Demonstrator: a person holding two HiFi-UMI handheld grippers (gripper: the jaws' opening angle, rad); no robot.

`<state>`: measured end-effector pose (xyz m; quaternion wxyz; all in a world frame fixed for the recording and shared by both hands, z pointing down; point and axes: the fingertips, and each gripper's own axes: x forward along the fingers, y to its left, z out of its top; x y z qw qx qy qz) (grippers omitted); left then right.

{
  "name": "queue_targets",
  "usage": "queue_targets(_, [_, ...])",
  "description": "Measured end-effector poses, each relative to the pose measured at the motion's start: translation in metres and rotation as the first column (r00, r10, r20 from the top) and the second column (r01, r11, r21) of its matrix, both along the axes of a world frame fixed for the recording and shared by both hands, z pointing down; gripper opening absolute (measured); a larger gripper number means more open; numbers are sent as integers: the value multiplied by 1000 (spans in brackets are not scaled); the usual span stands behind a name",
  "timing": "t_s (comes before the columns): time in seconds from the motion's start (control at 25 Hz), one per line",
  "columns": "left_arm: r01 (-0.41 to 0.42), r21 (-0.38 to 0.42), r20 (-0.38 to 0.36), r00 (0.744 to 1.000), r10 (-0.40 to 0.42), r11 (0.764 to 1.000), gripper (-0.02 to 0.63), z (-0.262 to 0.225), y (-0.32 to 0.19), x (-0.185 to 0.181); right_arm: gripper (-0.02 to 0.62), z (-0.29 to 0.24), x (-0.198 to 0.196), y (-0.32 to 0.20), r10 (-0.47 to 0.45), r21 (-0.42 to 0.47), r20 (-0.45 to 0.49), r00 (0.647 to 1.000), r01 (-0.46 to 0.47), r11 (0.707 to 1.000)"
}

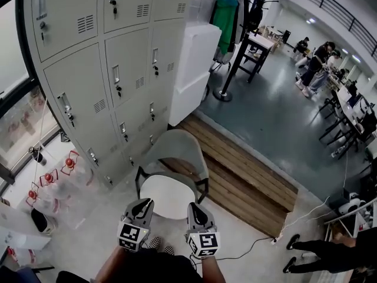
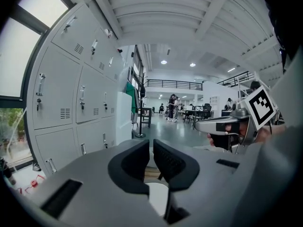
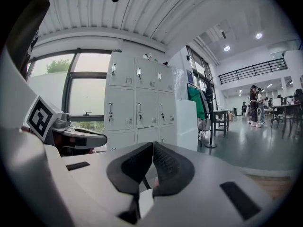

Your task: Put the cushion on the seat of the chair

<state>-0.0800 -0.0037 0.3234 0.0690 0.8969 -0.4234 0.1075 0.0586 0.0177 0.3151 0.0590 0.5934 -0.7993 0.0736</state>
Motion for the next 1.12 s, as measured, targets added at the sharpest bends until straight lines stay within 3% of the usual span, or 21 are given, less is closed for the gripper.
queue_targets(1.12, [-34,10,-5,999,34,999,25,-3,-10,11,28,5,-1,-4,1,-13,1,1000,-1,1000])
